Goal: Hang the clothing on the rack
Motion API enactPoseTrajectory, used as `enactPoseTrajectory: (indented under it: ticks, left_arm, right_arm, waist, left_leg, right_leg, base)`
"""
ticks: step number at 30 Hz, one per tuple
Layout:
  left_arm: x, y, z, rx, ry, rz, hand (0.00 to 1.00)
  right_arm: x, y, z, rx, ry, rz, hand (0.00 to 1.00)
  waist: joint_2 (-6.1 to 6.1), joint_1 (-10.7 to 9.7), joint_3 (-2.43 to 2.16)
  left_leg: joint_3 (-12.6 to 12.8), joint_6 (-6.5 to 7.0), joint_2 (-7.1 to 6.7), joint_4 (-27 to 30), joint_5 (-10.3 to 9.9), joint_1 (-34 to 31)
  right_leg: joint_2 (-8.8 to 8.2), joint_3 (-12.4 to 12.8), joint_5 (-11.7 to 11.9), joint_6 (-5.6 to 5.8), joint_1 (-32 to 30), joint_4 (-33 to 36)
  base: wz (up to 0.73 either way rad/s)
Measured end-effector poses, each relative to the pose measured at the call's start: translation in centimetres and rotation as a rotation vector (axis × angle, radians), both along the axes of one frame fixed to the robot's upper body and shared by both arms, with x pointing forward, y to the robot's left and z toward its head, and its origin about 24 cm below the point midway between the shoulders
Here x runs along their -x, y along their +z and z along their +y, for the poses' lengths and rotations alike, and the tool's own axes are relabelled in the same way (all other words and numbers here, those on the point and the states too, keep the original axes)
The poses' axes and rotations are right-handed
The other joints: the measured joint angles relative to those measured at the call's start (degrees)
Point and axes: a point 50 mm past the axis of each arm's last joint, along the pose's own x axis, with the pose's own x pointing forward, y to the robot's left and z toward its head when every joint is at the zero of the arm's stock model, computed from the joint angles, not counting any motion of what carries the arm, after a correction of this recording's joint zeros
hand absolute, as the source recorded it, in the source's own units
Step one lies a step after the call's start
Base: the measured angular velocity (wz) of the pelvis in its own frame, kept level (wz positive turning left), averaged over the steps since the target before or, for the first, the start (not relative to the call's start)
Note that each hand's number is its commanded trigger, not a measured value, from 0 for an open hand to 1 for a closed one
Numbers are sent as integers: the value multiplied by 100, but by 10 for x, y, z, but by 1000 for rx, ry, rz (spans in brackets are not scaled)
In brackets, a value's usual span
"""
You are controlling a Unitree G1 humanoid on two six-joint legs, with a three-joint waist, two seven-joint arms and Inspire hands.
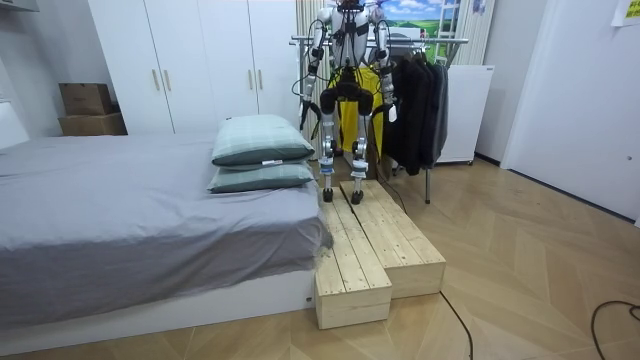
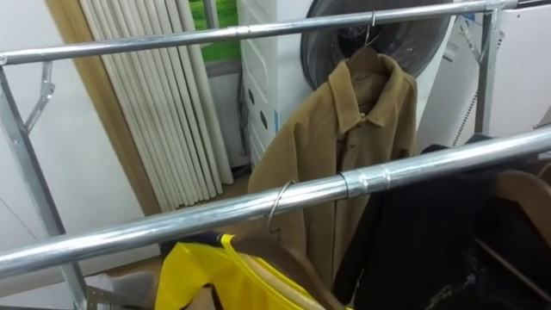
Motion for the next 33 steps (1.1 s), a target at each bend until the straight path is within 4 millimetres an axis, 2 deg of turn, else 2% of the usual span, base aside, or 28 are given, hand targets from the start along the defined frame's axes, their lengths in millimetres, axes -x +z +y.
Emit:
enactPoseTrajectory:
  ticks: [16, 22, 25, 29, 30, 31, 33]
  left_arm:
    - [-2, 0, 0, 1, -28, 19, 0]
    - [-7, 1, 0, -12, -100, 13, 0]
    - [-12, 1, 0, -26, -156, 3, 0]
    - [-29, 2, -1, -47, -218, -35, 0]
    - [-34, 3, -2, -56, -241, -51, 0]
    - [-36, 3, -3, -57, -250, -59, 0]
    - [-45, 3, -6, -61, -270, -81, 0]
  right_arm:
    - [-3, 0, 2, -23, 6, -10, 0]
    - [-6, 1, -1, -11, 70, -11, 0]
    - [-17, 3, -5, 14, 171, -29, 0]
    - [-37, 5, -6, 41, 351, -31, 0]
    - [-46, 7, -8, 56, 400, -37, 0]
    - [-49, 8, -9, 62, 417, -40, 0]
    - [-57, 10, -13, 78, 433, -51, 0]
  waist:
    - [-8, 29, -8]
    - [-9, 267, -7]
    - [8, 284, -20]
    - [40, 311, -8]
    - [69, 324, 10]
    - [91, 333, 9]
    - [134, 398, 43]
  left_leg:
    - [-60, 3, -21, 37, 2, -16]
    - [-45, 2, -14, 61, 1, -41]
    - [-69, 23, -8, 267, -15, -222]
    - [-191, 23, -3, 506, -15, -508]
    - [-277, 23, 2, 624, -15, -666]
    - [-331, 23, 2, 663, -15, -742]
    - [-353, -29, 1, 666, 26, -964]
  right_leg:
    - [-5, -45, -14, -23, -14, -12]
    - [-5, -65, -20, -26, 6, -3]
    - [-12, -181, -25, -31, -1, 13]
    - [-56, -499, -44, -61, -83, 77]
    - [-60, -618, -52, -71, -149, 115]
    - [-58, -694, -54, -75, -189, 123]
    - [-85, -1027, -95, -105, -298, 191]
  base:
    - [1]
    - [1]
    - [19]
    - [38]
    - [46]
    - [58]
    - [69]
